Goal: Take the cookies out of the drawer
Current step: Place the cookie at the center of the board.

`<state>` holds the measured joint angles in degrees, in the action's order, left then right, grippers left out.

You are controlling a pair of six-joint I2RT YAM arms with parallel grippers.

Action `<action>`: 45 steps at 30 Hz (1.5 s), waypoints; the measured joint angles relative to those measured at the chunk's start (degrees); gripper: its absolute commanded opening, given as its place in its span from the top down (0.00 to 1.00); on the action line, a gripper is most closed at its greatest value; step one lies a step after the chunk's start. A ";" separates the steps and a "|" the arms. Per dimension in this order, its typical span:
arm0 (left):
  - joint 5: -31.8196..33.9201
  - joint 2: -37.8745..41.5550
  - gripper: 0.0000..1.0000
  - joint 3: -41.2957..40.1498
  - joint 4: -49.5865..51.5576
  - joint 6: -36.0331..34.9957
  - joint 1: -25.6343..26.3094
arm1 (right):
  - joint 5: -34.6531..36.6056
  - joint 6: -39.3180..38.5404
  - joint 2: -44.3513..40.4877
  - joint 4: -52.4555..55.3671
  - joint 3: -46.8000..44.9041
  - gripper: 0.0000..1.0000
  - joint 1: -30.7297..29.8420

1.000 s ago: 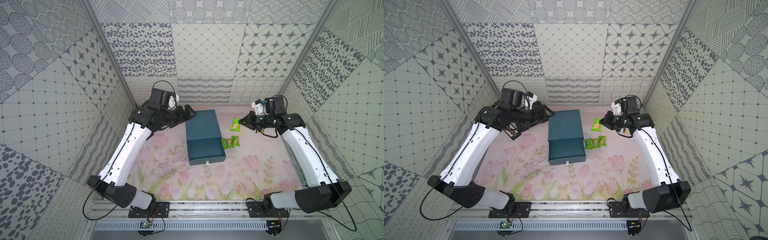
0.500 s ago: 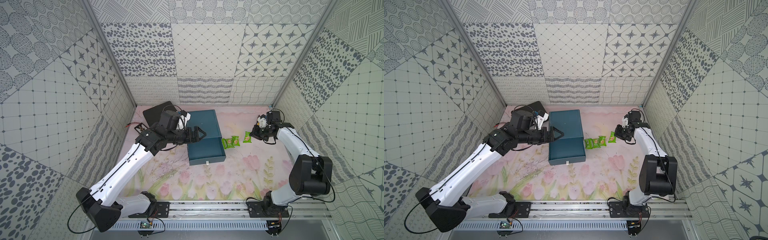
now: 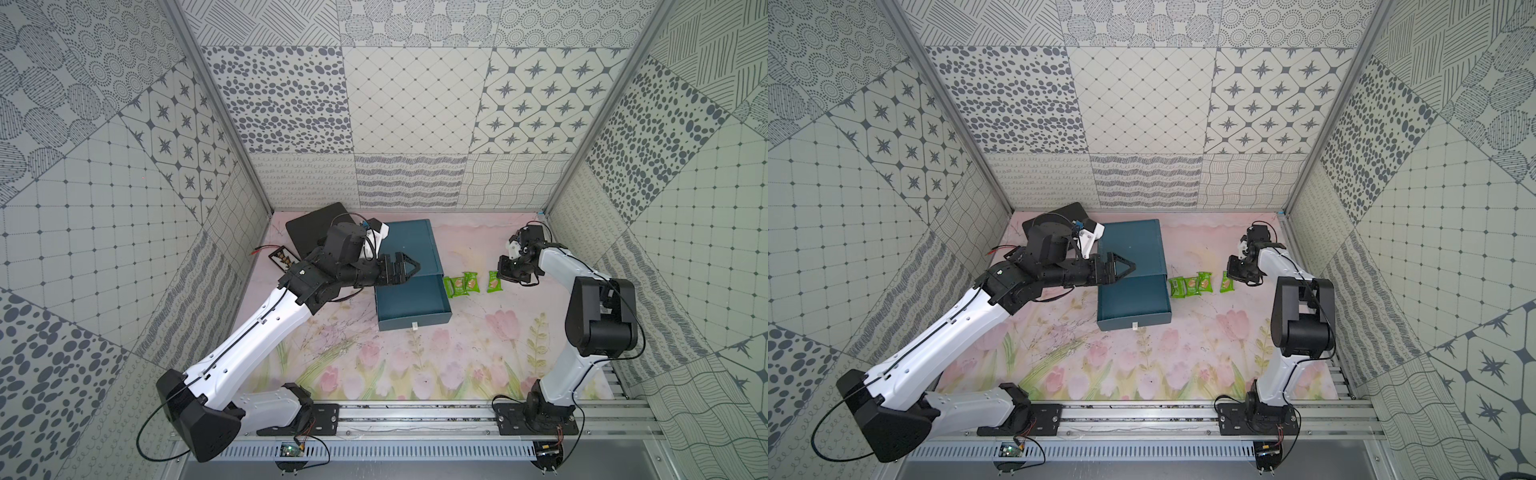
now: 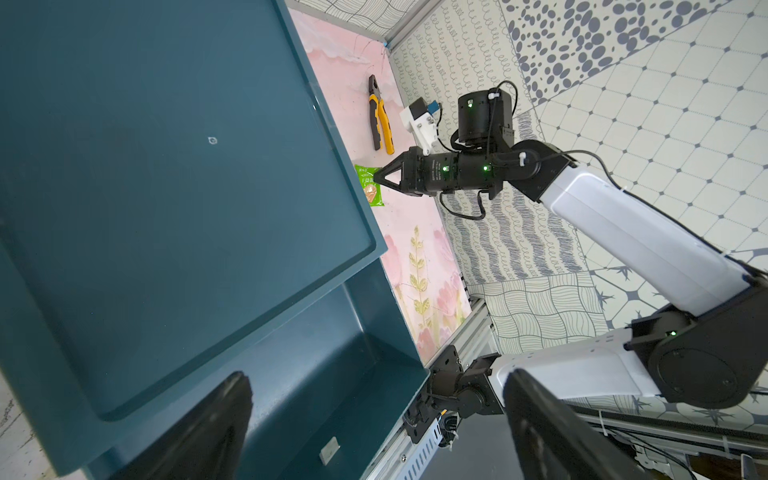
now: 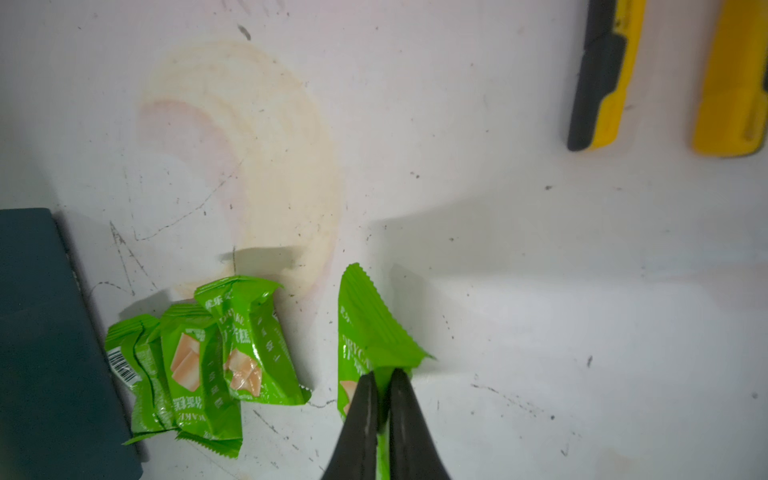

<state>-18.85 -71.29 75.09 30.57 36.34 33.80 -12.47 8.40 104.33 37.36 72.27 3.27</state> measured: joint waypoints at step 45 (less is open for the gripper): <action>8.55 -3.93 0.01 3.93 4.02 -2.80 -6.51 | 5.66 10.10 -31.98 -3.21 -12.79 0.21 -20.39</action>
<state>-10.31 -75.22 79.02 34.59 33.54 27.29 -6.81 18.50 72.36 34.15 59.48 -17.12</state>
